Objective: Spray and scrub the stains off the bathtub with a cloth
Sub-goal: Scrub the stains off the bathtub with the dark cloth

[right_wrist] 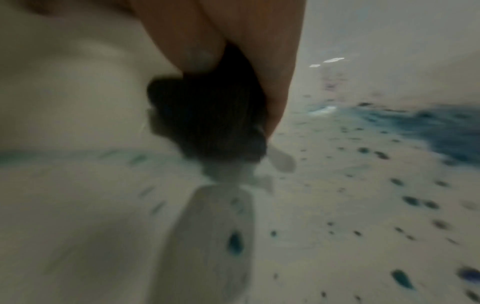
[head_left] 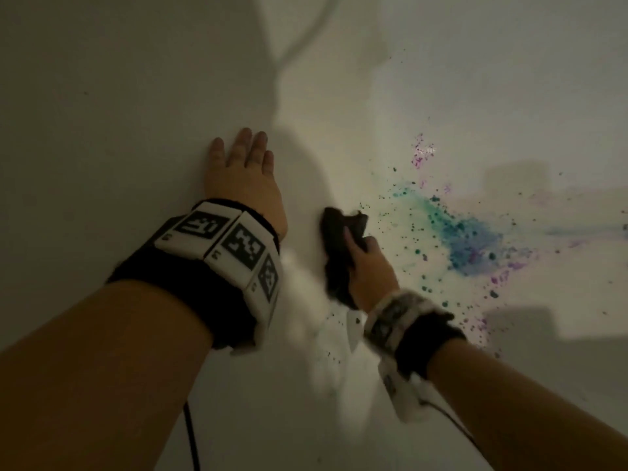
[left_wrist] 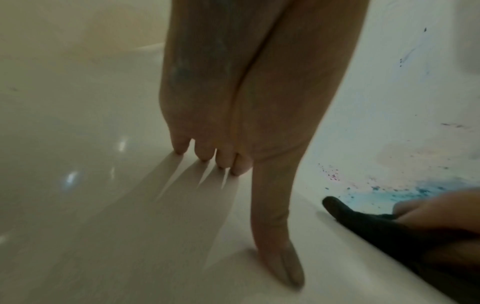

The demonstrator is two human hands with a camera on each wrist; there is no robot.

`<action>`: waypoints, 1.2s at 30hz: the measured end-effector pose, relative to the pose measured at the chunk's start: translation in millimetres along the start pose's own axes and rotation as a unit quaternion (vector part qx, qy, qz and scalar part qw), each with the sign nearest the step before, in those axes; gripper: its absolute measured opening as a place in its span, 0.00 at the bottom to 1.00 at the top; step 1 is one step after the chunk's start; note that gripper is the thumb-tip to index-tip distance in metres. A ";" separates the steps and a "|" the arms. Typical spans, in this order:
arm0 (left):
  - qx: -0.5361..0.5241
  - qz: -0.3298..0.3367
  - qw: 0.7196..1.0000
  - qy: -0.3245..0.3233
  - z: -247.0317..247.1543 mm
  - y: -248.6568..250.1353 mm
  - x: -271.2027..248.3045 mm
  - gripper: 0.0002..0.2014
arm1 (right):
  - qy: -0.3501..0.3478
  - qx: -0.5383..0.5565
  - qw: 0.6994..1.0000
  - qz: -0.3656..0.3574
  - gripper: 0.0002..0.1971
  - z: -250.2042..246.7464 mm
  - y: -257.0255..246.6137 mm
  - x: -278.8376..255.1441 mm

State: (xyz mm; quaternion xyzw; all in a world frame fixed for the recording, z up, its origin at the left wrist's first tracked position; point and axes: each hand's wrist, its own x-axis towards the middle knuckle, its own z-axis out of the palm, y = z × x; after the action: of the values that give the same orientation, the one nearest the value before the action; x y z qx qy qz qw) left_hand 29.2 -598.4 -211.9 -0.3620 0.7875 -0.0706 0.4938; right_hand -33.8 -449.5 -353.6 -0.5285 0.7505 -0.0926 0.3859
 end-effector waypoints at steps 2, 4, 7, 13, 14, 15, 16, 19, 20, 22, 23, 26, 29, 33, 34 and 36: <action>0.008 0.022 0.999 -0.029 6.4 -0.2 -4.4 0.40 | 0.044 0.038 0.998 0.017 0.14 -21.3 20.0 4.3; 0.026 0.047 0.997 -0.047 19.4 1.3 -18.7 0.40 | 0.054 0.056 0.997 0.004 0.15 -39.0 19.2 -8.9; 0.041 0.075 0.993 -0.084 42.5 6.4 -47.8 0.44 | 0.012 0.084 0.996 0.011 0.30 -52.7 -4.1 -42.4; 0.044 0.067 0.994 -0.081 66.1 21.9 -65.7 0.44 | -0.099 0.077 0.985 -0.118 0.34 13.0 -58.1 -122.3; 0.041 0.062 0.994 -0.080 66.3 24.0 -64.5 0.44 | -0.079 0.105 0.986 -0.106 0.31 24.4 -59.5 -121.8; 0.042 0.059 0.994 -0.077 65.9 25.9 -63.8 0.44 | -0.051 0.134 0.985 -0.099 0.29 33.2 -58.4 -118.2; 0.042 0.060 0.994 -0.075 65.5 27.7 -62.9 0.44 | -0.022 0.146 0.985 -0.092 0.27 36.8 -55.7 -115.7; 0.023 0.050 0.995 -0.077 64.4 34.6 -61.0 0.42 | 0.016 0.156 0.987 -0.040 0.22 49.3 -39.5 -94.3; 0.015 0.047 0.996 -0.071 63.8 37.4 -59.5 0.39 | 0.040 0.170 0.985 -0.004 0.17 47.9 -31.4 -83.8; 0.005 0.040 0.997 -0.066 63.7 39.8 -56.7 0.35 | 0.065 0.183 0.978 0.073 0.17 41.0 -13.0 -58.1; 0.003 0.040 0.997 -0.066 64.6 39.8 -56.2 0.35 | 0.058 0.158 0.980 0.103 0.18 33.6 -2.6 -47.9; 0.011 0.046 0.997 -0.067 64.8 37.8 -56.7 0.38 | -0.038 0.113 0.978 0.169 0.23 5.7 23.6 -28.1; 0.000 0.048 0.997 -0.064 65.9 37.9 -56.7 0.37 | -0.039 0.158 0.978 0.129 0.21 -19.2 16.4 -39.6; -0.017 0.040 0.998 -0.052 66.2 41.2 -55.7 0.36 | -0.139 0.119 0.980 -0.073 0.29 -11.9 -27.6 -101.2; -0.013 0.040 0.998 -0.051 66.2 40.8 -56.0 0.36 | -0.163 0.080 0.976 -0.118 0.31 0.5 -37.3 -117.5; -0.009 0.042 0.998 -0.047 67.4 39.8 -56.7 0.36 | -0.184 0.032 0.970 -0.153 0.34 24.5 -53.7 -137.8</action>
State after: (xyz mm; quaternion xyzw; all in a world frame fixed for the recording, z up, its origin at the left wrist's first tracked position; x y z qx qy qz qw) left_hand 79.3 -516.6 -223.3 -0.3356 0.7787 -0.0254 0.5295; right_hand 41.2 -346.5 -274.7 -0.6323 0.5734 -0.0760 0.5153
